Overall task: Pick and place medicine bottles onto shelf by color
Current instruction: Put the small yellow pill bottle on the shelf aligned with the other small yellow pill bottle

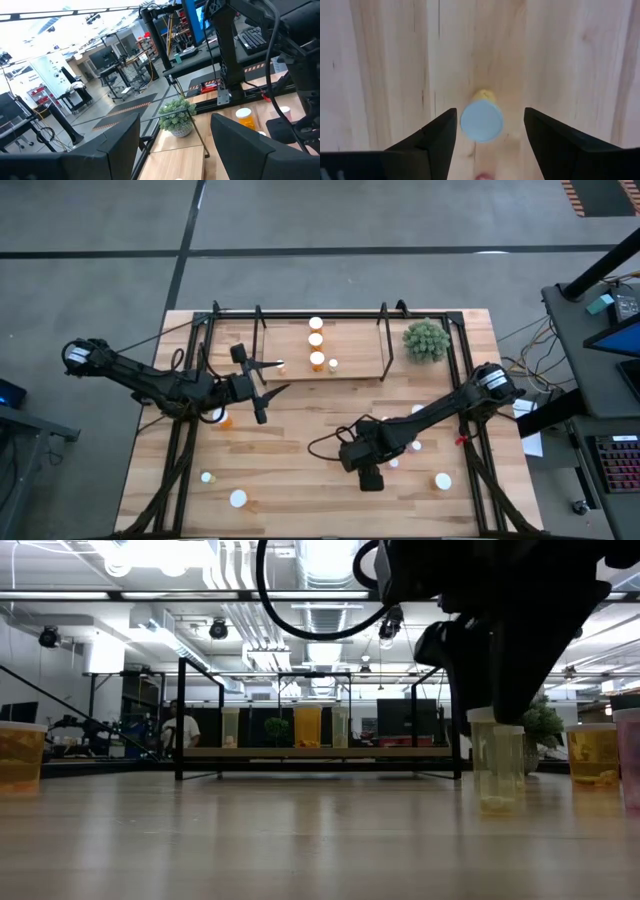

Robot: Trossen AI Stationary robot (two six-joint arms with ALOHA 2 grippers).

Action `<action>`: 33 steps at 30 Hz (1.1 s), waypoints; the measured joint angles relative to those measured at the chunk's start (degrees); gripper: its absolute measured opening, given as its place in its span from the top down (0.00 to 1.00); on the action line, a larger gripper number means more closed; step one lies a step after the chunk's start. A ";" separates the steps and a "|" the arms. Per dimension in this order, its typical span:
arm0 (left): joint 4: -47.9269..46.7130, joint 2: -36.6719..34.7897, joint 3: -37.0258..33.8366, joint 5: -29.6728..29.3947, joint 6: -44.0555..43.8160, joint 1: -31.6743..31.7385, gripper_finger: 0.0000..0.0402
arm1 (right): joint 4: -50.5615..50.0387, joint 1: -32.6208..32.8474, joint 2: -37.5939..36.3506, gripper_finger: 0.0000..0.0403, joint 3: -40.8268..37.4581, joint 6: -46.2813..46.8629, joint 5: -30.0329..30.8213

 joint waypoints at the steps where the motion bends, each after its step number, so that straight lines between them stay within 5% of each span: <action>1: 0.00 0.00 0.00 0.00 0.00 0.02 0.44 | 0.01 -0.02 0.05 0.45 0.00 0.00 0.00; 24: -0.05 0.00 -0.09 0.03 -0.07 0.00 0.44 | -1.28 -0.45 -0.12 0.67 0.60 -1.29 1.10; 33: 0.79 0.00 -0.12 0.08 -0.17 0.00 0.44 | -11.59 -10.17 -3.06 0.67 11.22 -12.25 5.23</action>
